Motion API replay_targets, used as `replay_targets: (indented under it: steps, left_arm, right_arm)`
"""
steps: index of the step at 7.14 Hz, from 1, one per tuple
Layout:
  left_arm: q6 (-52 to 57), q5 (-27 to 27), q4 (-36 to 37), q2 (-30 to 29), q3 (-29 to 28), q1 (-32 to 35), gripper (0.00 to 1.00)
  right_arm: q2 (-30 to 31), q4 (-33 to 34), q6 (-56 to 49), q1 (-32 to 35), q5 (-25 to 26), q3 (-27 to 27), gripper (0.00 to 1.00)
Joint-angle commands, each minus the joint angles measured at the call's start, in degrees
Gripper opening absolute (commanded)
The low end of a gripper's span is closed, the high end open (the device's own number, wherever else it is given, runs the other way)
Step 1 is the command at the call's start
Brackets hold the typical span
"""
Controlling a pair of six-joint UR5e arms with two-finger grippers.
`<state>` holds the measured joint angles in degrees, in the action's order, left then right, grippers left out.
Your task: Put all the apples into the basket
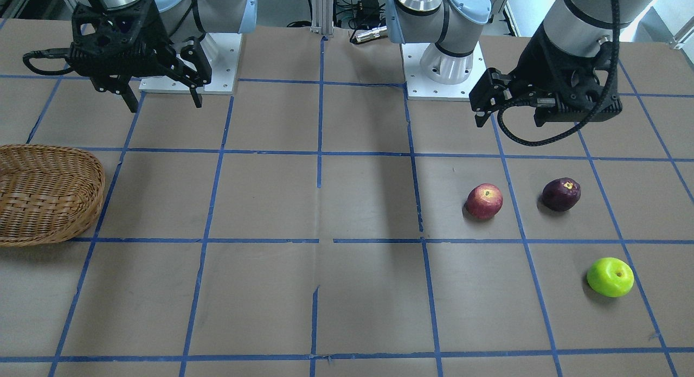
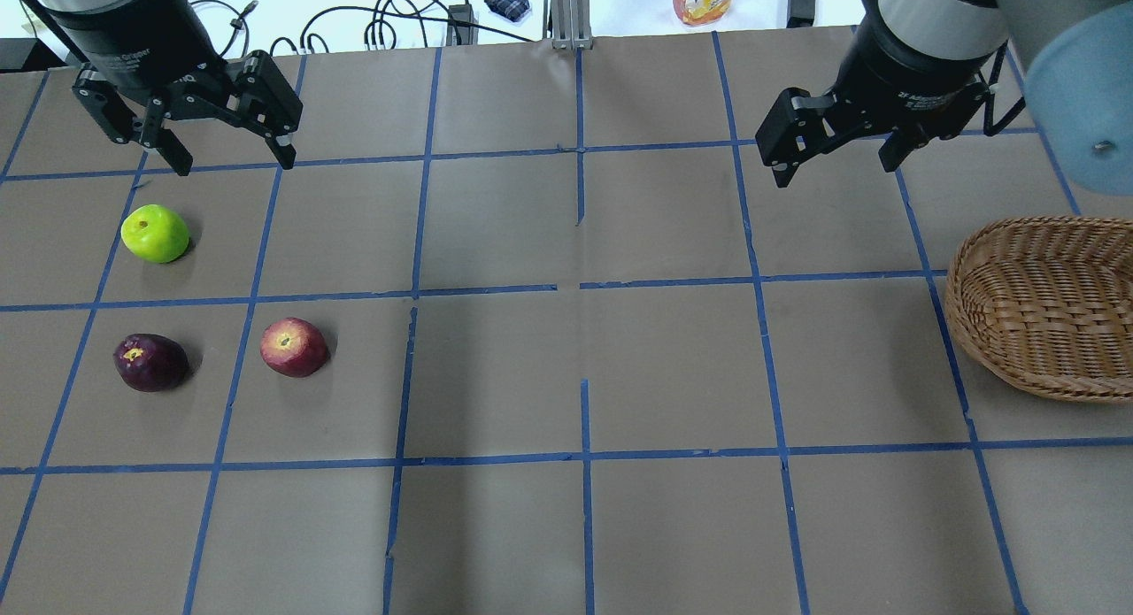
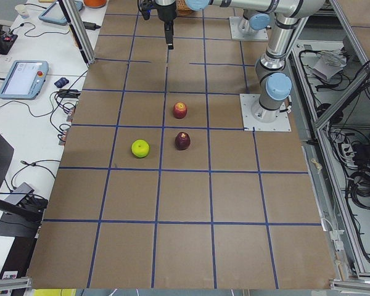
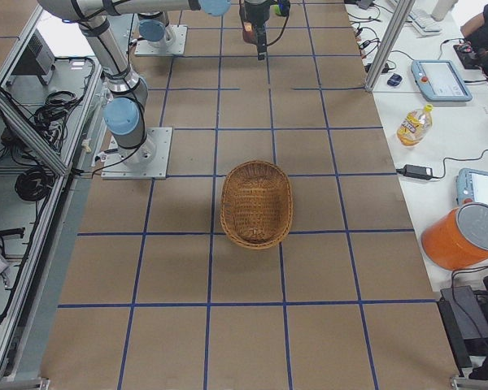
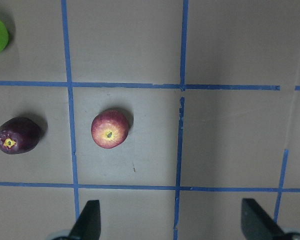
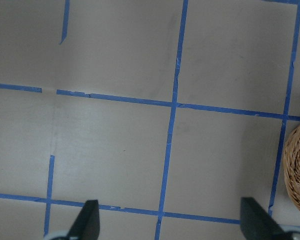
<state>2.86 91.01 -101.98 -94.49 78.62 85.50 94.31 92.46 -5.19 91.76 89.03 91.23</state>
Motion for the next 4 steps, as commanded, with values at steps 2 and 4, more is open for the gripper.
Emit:
replay_targets:
  steps: [2, 4]
  left_arm:
    - [0.0, -0.2, 0.1, -0.8, -0.4, -0.3, 1.0]
    - [0.0, -0.3, 0.1, -0.2, -0.1, -0.2, 1.0]
  right_arm:
    - [0.0, 0.0, 0.0, 0.0, 0.0, 0.0, 1.0]
    - [0.0, 0.0, 0.0, 0.0, 0.0, 0.0, 1.0]
